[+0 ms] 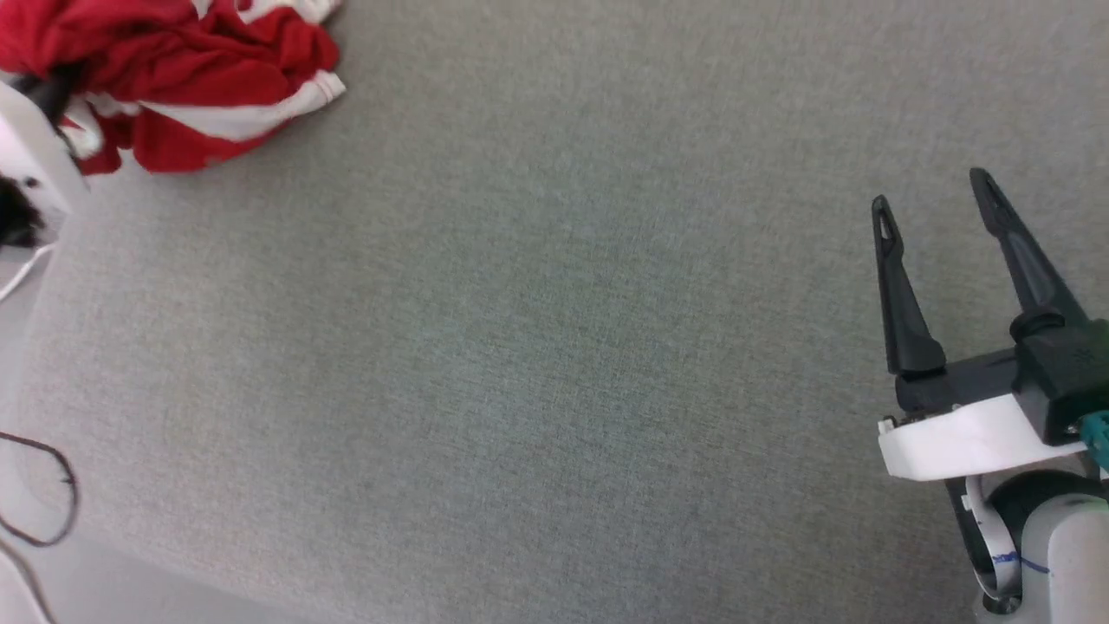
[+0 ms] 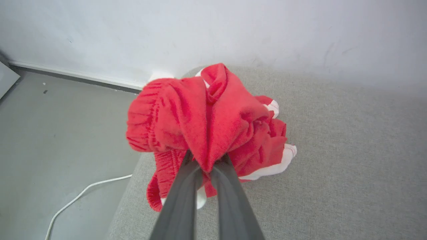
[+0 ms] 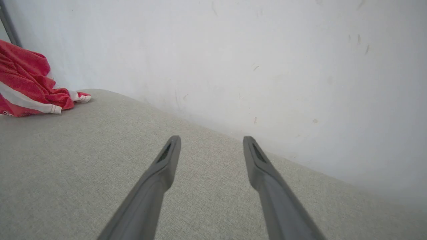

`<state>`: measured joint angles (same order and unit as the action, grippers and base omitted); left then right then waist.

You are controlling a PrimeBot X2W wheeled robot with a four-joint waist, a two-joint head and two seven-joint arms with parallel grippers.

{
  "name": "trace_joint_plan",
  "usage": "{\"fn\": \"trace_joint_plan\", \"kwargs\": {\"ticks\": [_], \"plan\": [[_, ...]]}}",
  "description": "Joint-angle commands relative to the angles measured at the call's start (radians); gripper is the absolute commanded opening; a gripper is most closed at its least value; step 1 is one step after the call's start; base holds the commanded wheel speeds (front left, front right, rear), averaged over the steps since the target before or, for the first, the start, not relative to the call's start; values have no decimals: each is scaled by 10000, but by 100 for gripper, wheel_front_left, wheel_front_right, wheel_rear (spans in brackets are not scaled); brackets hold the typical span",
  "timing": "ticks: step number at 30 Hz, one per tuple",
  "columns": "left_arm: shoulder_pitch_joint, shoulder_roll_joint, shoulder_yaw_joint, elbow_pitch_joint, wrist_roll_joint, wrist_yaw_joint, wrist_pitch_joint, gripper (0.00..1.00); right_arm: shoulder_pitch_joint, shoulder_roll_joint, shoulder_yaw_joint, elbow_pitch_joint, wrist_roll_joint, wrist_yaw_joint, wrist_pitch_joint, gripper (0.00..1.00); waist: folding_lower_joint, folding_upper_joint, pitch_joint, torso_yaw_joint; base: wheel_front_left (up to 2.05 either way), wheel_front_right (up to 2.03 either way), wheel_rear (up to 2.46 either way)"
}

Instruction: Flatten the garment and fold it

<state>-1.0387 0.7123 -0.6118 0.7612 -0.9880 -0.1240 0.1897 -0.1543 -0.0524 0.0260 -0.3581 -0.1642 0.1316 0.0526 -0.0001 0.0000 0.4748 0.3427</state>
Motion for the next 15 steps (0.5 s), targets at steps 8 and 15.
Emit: {"fn": "trace_joint_plan", "kwargs": {"ticks": [8, 15], "plan": [[-710, 476, 62, -278, -6, 58, 40, 0, 473, 20, -288, 989, 1306, -9, -955, 100, 1, 0, -2077, -431, 0, 0, 0], [-1239, 580, -23, -1028, 112, 374, 622, 0, 986, 21, -598, 1643, 2064, -9, -1564, 100, 1, 0, -3265, -848, 0, 0, 0]]}}
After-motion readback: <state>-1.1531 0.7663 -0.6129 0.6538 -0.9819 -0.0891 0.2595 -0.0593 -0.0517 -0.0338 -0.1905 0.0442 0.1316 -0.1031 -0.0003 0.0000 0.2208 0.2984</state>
